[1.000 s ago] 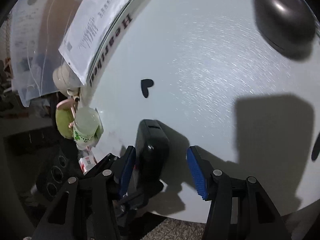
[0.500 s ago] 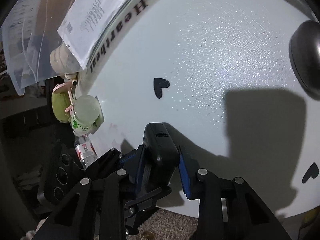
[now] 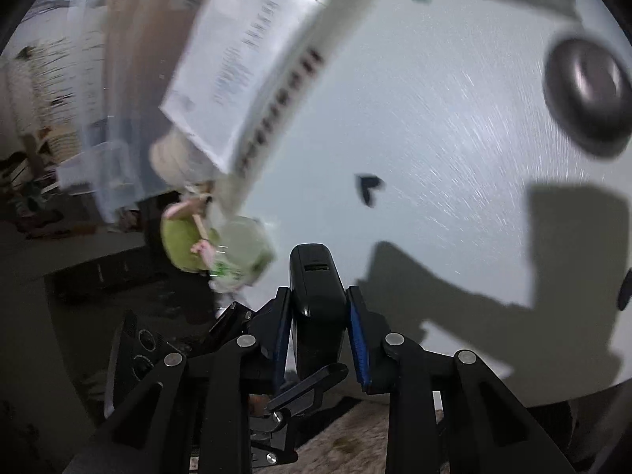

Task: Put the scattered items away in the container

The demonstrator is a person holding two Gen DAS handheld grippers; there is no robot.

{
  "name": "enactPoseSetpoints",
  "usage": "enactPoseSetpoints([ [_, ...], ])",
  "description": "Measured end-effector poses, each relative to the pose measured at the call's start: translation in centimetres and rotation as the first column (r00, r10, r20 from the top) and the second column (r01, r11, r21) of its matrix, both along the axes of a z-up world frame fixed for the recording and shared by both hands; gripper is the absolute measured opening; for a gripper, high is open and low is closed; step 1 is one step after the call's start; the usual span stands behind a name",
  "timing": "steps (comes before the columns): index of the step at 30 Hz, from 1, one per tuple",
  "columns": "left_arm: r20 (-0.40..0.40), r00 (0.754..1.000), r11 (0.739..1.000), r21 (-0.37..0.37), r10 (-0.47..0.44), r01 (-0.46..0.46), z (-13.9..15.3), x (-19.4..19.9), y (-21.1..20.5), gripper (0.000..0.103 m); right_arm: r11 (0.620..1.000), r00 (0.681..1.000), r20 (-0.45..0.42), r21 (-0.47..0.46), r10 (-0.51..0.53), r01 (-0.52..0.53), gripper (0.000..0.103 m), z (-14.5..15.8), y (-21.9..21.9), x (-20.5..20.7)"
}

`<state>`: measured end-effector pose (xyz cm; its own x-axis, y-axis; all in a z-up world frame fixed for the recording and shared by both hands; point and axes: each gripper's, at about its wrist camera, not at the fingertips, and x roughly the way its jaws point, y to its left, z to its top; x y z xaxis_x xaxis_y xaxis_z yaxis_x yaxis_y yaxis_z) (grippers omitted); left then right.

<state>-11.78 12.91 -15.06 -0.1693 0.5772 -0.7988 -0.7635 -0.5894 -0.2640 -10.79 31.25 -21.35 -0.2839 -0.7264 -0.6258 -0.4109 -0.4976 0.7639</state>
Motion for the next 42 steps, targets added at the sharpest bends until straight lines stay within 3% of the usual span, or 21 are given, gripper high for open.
enactPoseSetpoints([
  [6, -0.256, 0.967, 0.999, 0.03, -0.02, 0.029, 8.6, -1.6, 0.8, 0.06, 0.999, 0.973, -0.23, 0.038, 0.007, 0.002, 0.028, 9.6, 1.4, -2.3],
  [11, -0.449, 0.894, 0.997, 0.073, 0.008, 0.027, 15.3, -4.9, 2.1, 0.06, 0.995, 0.9, -0.436, 0.094, 0.011, 0.033, 0.028, 17.9, 2.8, -5.5],
  [16, -0.597, 0.802, 0.996, 0.085, 0.038, 0.017, 19.3, -8.7, 2.9, 0.06, 0.988, 0.848, -0.525, 0.154, 0.078, 0.004, 0.028, 22.5, 2.9, -9.5],
  [19, -0.644, 0.764, 0.997, 0.082, 0.045, 0.01, 20.6, -9.7, 2.3, 0.06, 0.982, 0.813, -0.57, 0.19, 0.121, -0.013, 0.028, 25.2, 2.9, -12.0],
  [22, -0.676, 0.735, 0.997, 0.074, 0.051, -0.001, 21.4, -10.7, 1.8, 0.06, 0.971, 0.802, -0.57, 0.235, 0.178, -0.048, 0.029, 26.2, 2.3, -13.7],
  [26, -0.64, 0.761, 0.993, 0.105, 0.108, -0.053, 21.1, -12.7, 1.6, 0.06, 0.954, 0.794, -0.565, 0.292, 0.226, -0.063, 0.03, 26.5, 1.5, -15.4],
  [35, -0.592, 0.792, 0.988, 0.109, 0.152, -0.107, 18.2, -15.1, 1.6, 0.06, 0.948, 0.845, -0.471, 0.297, 0.251, -0.116, 0.031, 23.6, 1.1, -19.4],
  [42, -0.542, 0.815, 0.975, 0.185, 0.206, -0.123, 17.4, -15.8, 1.1, 0.06, 0.955, 0.861, -0.452, 0.275, 0.234, -0.115, 0.034, 22.4, 1.1, -20.5],
])
